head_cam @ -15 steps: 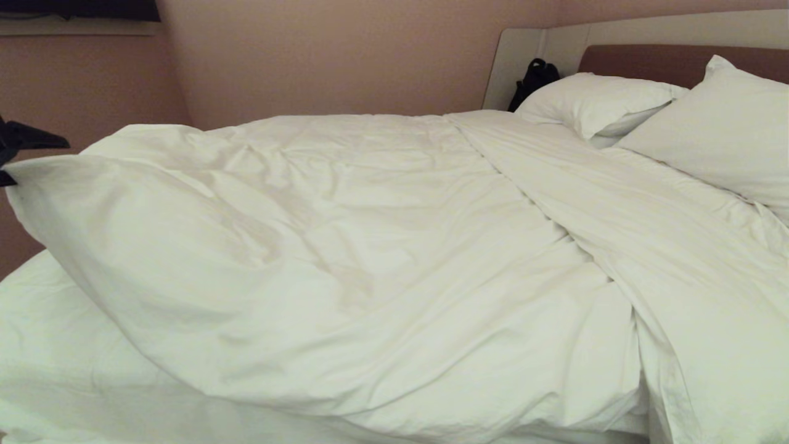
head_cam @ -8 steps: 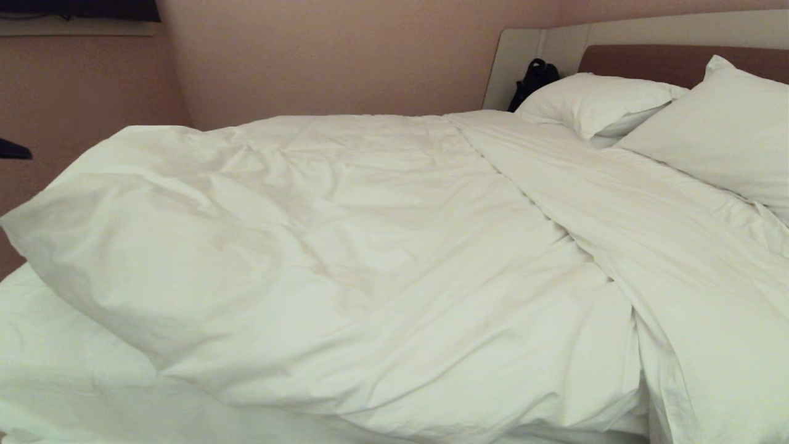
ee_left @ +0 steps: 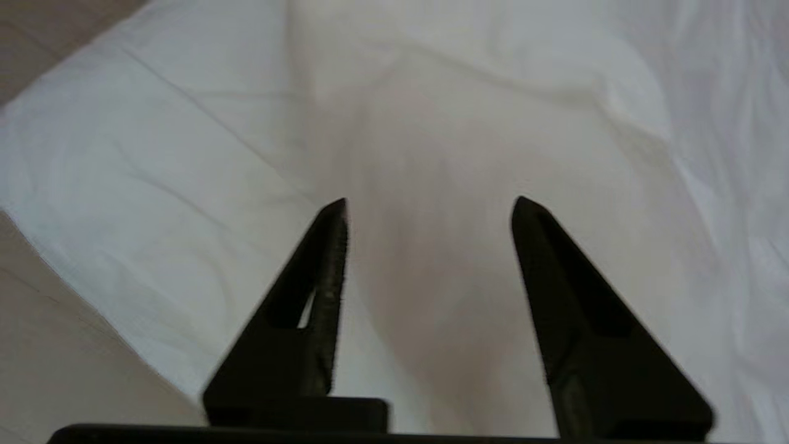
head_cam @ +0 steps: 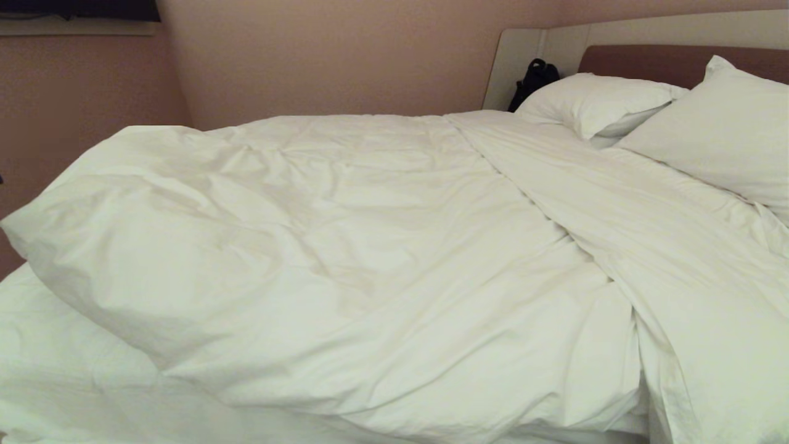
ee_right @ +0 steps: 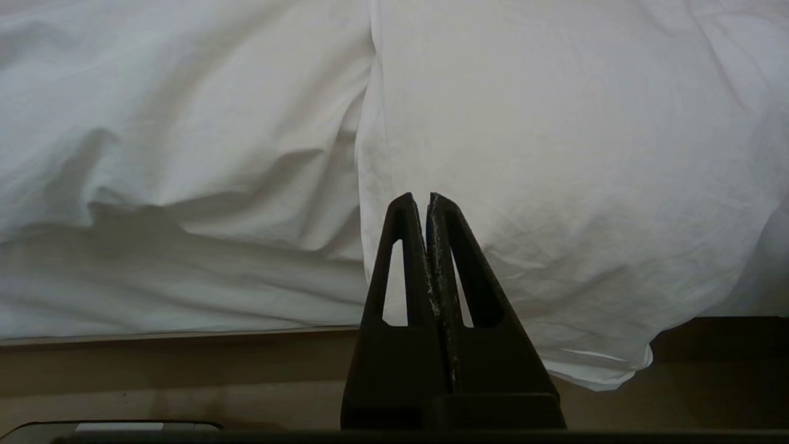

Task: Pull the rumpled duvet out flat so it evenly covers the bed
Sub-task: Flatten the corners of the folded blanket

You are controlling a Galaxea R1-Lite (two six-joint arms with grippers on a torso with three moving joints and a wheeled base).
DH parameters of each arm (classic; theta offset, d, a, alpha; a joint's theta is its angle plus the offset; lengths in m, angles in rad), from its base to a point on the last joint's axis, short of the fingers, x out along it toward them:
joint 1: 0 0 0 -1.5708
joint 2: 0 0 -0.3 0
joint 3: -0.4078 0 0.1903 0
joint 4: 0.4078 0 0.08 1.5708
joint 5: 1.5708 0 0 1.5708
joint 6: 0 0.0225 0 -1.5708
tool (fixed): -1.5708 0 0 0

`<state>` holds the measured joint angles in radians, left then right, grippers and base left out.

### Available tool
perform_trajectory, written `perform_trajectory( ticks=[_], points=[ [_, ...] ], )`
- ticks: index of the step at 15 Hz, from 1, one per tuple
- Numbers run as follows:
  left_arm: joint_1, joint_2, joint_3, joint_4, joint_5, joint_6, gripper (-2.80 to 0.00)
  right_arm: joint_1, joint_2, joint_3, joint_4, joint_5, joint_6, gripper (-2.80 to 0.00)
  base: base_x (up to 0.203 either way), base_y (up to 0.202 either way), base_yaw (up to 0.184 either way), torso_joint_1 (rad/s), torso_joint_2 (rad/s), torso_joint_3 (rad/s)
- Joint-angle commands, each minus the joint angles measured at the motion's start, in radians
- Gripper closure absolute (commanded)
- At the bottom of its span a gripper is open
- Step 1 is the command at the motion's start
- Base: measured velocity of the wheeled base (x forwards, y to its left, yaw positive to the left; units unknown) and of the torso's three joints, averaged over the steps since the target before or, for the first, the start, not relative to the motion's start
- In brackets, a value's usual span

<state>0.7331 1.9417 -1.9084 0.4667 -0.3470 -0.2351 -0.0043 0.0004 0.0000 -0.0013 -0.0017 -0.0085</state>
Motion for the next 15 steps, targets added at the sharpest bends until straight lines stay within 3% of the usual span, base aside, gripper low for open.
perform_trajectory(
  ticks=[1,5,10,15],
  points=[
    [0.006,0.132,-0.017,-0.066,-0.001,-0.02,0.0,0.0,0.0,0.0,0.0,0.0,-0.001,0.0,0.0,0.0,0.0,0.0,0.0,0.0],
    [0.006,0.26,-0.017,-0.182,-0.001,-0.032,0.0,0.0,0.0,0.0,0.0,0.0,-0.001,0.0,0.0,0.0,0.0,0.0,0.0,0.0],
    [0.03,0.264,-0.017,-0.23,0.011,-0.052,0.0,0.0,0.0,0.0,0.0,0.0,-0.001,0.0,0.0,0.0,0.0,0.0,0.0,0.0],
    [0.068,0.352,-0.017,-0.455,-0.002,-0.233,0.0,0.001,0.0,0.0,0.0,0.0,-0.001,0.0,0.0,0.0,0.0,0.0,0.0,0.0]
  ],
)
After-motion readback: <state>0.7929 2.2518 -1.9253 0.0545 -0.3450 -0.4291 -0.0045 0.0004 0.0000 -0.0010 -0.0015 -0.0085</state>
